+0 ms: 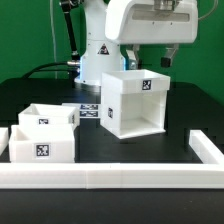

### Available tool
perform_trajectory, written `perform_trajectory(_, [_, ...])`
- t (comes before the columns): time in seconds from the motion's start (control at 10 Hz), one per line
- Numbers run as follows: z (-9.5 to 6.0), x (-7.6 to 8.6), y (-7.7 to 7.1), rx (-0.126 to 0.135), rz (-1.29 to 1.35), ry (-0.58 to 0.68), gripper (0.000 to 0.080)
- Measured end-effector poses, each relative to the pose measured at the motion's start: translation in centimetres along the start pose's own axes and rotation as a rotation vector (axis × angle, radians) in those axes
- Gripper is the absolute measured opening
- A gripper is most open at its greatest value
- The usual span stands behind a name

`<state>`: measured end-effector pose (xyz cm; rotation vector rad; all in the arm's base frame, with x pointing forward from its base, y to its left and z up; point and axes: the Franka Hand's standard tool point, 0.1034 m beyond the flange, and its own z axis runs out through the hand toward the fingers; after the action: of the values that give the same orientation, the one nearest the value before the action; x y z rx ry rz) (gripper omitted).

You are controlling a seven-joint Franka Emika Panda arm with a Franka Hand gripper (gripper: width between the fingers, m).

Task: Assemble drawer

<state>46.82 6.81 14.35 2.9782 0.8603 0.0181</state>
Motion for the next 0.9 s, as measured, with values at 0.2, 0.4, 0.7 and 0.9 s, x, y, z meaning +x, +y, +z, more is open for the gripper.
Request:
perform_trajectory(0.2, [0.1,-2.6,-2.5,-0.014,0.062,-0.021,0.0650])
perform_trajectory(0.4, [1.3,-4.4,-4.5,-0.010,0.080,-0.023,0.0650])
perform_trajectory(0.7, [2.6,-4.8,-5.8,0.002,0.084,-0.038,0.0650])
perform_trajectory(0.9, [3.5,-4.8,-6.1,0.010,0.074,-0.035,0.0650])
